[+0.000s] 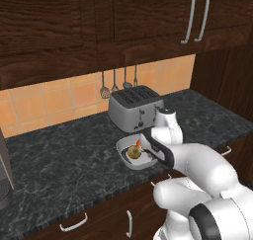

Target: Take the meat container that has the shrimp and place it on the second highest rack of the freezer. Then take the vegetable container that has the onion and squash and place it on the highest rack of the freezer.

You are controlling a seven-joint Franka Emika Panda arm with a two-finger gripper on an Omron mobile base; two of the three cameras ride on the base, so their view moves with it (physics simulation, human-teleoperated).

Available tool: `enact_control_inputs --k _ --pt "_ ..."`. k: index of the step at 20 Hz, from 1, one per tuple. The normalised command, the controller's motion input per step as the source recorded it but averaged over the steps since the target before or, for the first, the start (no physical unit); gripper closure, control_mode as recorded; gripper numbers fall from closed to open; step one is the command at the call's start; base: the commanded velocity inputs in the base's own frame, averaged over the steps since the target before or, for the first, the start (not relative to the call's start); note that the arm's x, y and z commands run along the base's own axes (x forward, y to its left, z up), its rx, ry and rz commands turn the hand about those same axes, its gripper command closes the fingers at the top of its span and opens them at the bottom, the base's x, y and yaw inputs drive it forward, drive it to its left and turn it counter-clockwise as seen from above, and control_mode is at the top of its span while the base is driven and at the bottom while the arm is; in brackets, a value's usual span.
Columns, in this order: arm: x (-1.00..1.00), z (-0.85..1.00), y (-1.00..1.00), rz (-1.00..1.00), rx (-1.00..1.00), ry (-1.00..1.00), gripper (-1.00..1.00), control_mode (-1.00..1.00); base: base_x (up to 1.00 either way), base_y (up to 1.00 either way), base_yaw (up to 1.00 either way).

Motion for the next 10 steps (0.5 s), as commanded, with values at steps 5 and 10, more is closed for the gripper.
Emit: enact_control_inputs --k 5,10 --pt "-0.36 -0.47 0.0 -0.02 0.0 -0.06 -1.0 -1.0 0.0 0.0 0.0" --pt "-0.16 -0.4 0.03 -0.08 0.0 -0.06 1.0 -1.0 0.0 0.0 0.0"
